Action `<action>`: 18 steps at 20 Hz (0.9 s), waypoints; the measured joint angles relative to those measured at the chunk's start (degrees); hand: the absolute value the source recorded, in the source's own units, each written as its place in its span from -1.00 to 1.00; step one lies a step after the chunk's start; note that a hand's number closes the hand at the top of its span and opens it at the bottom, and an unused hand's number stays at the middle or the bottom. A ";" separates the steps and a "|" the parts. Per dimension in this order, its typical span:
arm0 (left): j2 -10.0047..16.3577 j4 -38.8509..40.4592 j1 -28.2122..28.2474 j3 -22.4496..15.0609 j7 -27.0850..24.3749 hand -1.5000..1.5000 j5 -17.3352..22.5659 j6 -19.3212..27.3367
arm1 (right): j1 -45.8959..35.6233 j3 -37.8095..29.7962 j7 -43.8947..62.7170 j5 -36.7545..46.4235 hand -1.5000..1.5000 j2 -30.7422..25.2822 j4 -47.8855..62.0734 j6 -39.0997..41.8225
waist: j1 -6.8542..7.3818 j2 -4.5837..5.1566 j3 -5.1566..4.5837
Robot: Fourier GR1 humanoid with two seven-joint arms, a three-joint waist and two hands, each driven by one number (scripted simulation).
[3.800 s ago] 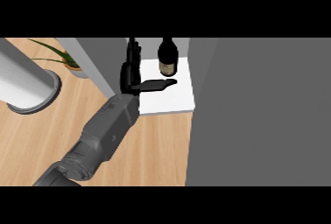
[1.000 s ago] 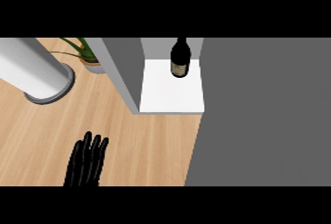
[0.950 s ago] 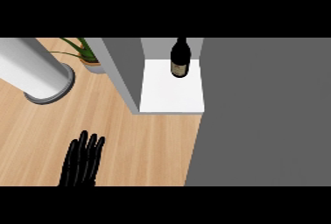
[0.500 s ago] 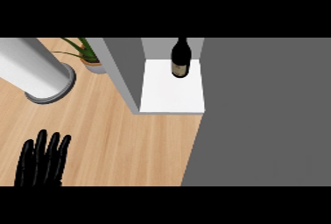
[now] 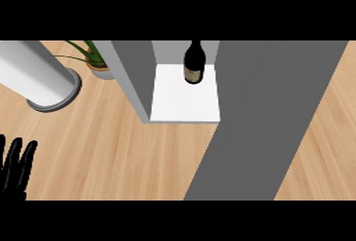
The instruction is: Pick up the wine, place it into the cabinet and close the cabinet
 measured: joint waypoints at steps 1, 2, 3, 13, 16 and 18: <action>0.29 0.76 0.13 1.08 -0.15 -1.00 0.33 -0.99 | -0.05 1.66 0.28 1.27 1.00 -0.01 -0.29 -0.98 | -0.11 -0.02 0.00; 0.97 1.08 0.56 2.57 -0.08 -1.00 1.22 -2.40 | -1.23 3.01 0.43 2.52 1.00 -0.22 -0.11 -2.71 | 0.00 -0.02 -0.03; 1.51 0.88 1.23 3.72 0.25 -1.00 1.87 -3.30 | -1.29 3.56 0.13 3.55 1.00 -0.60 -0.14 -4.02 | 0.03 -0.02 -0.03; 3.32 3.35 0.69 9.94 3.04 -1.00 5.45 -8.49 | -8.11 9.69 -2.12 10.59 1.00 -3.01 2.32 -18.53 | -0.10 -0.01 -0.10; 3.71 3.20 0.53 11.10 4.04 -1.00 6.44 -9.81 | -11.70 10.77 -2.41 12.47 1.00 -5.13 2.72 -22.20 | 0.27 -0.03 -0.11; 3.64 2.95 0.79 11.68 4.60 -1.00 7.25 -10.69 | -14.36 11.56 -1.78 13.76 1.00 -6.49 2.90 -24.72 | 0.48 -0.04 -0.13</action>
